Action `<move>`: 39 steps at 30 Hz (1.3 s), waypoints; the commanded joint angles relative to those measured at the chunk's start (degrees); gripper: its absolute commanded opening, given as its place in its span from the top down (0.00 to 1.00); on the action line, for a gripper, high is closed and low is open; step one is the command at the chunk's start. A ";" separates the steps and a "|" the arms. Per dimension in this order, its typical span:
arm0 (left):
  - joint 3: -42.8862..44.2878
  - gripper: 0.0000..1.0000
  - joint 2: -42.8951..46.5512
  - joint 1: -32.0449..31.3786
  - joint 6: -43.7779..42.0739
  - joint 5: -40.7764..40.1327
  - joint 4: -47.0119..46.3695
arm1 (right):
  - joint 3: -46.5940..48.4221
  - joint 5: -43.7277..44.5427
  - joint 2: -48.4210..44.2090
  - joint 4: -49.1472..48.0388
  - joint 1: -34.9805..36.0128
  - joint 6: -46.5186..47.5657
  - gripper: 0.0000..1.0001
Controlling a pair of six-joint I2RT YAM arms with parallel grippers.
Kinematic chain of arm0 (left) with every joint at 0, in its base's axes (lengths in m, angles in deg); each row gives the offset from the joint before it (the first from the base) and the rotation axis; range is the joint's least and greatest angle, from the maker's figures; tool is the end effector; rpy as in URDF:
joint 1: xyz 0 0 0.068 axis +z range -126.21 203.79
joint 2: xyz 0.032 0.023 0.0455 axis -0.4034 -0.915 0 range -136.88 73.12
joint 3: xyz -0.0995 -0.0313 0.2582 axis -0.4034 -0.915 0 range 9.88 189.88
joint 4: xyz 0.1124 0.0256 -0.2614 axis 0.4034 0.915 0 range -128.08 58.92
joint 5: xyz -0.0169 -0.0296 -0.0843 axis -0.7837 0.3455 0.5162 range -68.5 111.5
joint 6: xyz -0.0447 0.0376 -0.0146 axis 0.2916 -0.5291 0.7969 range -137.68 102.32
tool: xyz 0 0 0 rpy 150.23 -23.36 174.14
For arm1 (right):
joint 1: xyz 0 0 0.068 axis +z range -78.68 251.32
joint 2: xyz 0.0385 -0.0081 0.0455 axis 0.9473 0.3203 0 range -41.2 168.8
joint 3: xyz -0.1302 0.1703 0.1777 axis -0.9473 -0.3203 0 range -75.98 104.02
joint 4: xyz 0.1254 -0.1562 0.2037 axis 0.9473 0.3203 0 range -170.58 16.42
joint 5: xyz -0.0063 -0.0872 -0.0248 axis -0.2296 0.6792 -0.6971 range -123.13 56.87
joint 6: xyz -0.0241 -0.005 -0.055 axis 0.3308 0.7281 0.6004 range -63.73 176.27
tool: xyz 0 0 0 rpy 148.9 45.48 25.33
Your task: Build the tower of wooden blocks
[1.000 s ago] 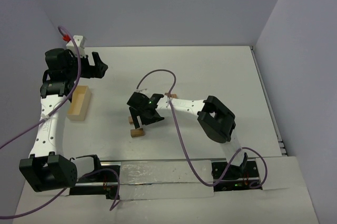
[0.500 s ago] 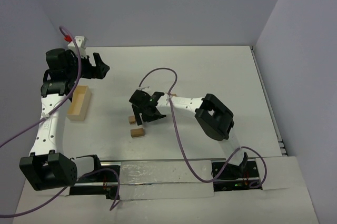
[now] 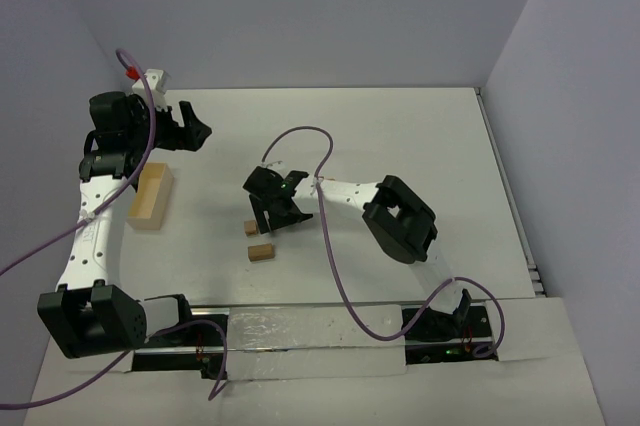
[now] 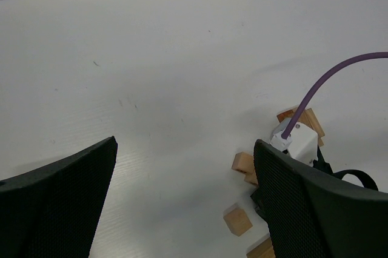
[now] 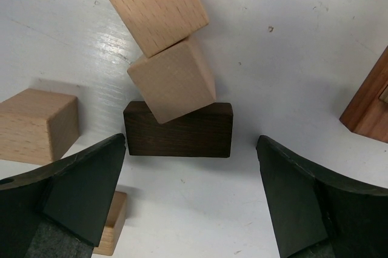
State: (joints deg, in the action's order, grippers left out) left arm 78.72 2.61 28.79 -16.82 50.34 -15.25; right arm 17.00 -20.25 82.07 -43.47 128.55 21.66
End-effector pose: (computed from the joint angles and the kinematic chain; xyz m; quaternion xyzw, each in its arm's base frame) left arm 0.3059 0.0053 0.3730 0.0929 0.8204 -0.1904 0.5311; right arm 0.2667 0.3958 0.1459 -0.1695 0.9598 0.0633 0.2145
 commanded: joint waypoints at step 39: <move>2.34 0.01 -3.13 0.37 -5.59 15.34 -0.43 | -6.21 -36.84 -27.51 -1.59 -13.12 36.46 0.84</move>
State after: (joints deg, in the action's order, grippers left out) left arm 78.74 0.45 28.83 -20.93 61.49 -15.16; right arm 12.11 -42.42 59.43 -47.02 123.30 46.30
